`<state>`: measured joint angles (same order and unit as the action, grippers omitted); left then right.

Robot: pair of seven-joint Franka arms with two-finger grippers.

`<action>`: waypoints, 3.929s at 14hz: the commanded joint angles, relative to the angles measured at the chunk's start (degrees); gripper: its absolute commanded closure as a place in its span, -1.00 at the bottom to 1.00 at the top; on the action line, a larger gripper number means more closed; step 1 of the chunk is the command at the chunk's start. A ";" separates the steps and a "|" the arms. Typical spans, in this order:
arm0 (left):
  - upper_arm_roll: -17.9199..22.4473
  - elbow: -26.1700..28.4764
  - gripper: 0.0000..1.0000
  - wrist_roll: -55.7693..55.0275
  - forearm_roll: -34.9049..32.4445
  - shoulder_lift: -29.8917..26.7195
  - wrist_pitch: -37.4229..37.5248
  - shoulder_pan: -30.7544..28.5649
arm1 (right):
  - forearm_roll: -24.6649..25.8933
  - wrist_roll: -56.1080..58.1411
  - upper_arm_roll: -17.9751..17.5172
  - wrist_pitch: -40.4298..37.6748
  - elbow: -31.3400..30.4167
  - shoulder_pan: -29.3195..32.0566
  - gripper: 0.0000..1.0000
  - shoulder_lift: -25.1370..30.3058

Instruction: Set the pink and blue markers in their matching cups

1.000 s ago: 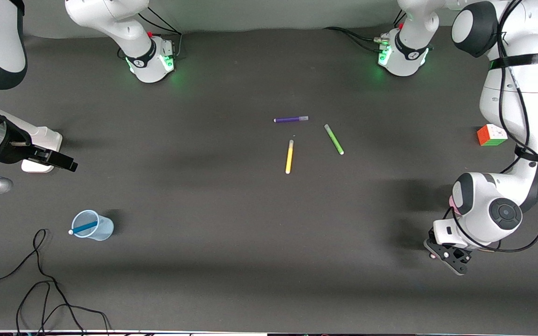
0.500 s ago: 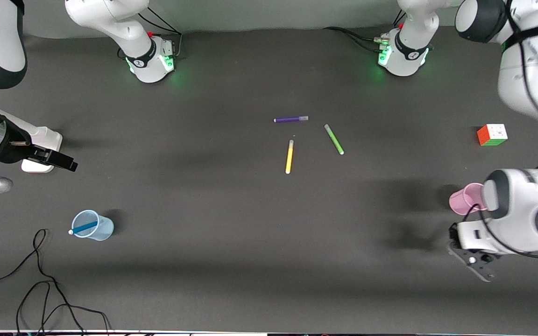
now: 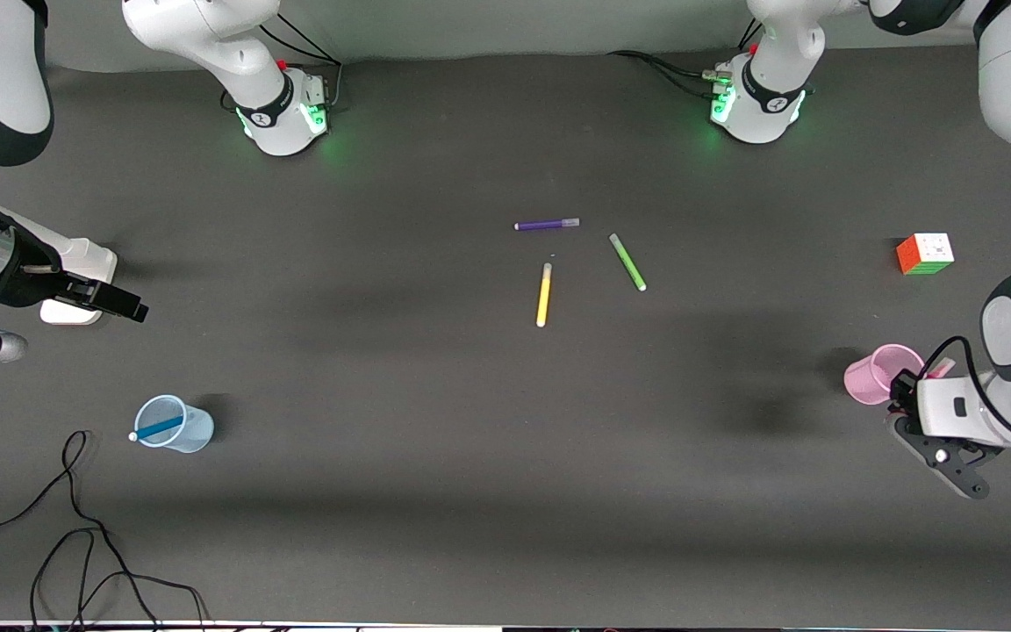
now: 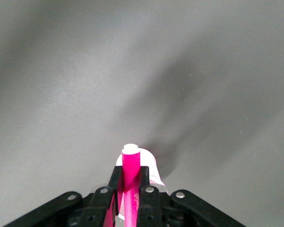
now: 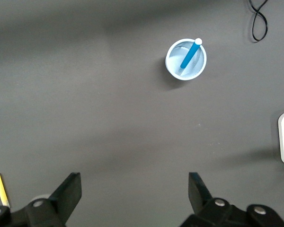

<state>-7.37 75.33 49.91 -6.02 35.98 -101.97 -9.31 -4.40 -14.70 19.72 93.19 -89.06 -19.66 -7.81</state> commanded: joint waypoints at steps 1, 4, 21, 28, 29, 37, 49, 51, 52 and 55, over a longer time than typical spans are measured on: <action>-0.01 12.26 1.00 14.19 9.57 -3.54 -10.23 -5.08 | -0.08 0.99 0.41 -0.46 0.02 -1.17 -1.00 0.52; 0.08 17.03 1.00 25.40 19.01 -4.86 -12.30 -7.12 | -0.08 0.99 0.67 -0.46 0.11 -1.08 -1.00 0.43; 0.17 17.92 1.00 53.53 38.44 -3.73 -3.06 -13.27 | -3.51 0.82 0.85 0.77 0.38 -2.75 -1.00 1.31; 0.17 17.13 1.00 56.88 38.80 -3.46 -2.80 -15.29 | -2.37 0.55 0.50 0.41 -0.06 -4.42 -1.00 1.04; 0.17 17.04 1.00 56.97 38.80 -3.46 -2.80 -15.56 | -1.85 0.90 0.50 0.07 -0.06 -4.42 -1.00 1.31; 0.17 16.08 0.37 60.92 41.70 -1.70 -2.45 -16.43 | 0.18 3.71 0.41 -0.64 0.20 -4.51 -1.00 2.01; 0.08 11.34 0.47 33.14 33.39 -7.48 -1.05 -13.02 | -0.08 3.28 0.32 -0.55 0.64 -4.42 -1.00 1.13; 0.25 11.15 0.42 14.87 27.15 -12.84 0.10 -9.86 | -0.08 3.63 0.32 -0.46 0.73 -4.33 -1.00 1.22; 0.17 11.15 0.42 5.73 22.41 -15.30 0.80 -8.19 | -0.08 3.71 0.41 -0.46 1.07 -4.33 -1.00 1.22; -0.09 10.89 0.27 -25.53 10.98 -21.81 7.46 -1.35 | 0.18 3.63 0.41 -0.55 0.90 -4.51 -1.00 1.13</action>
<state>-8.05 84.85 50.39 12.79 19.68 -98.89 -16.14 -5.06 -12.08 19.78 93.24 -88.64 -23.63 -6.67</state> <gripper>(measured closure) 0.692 0.000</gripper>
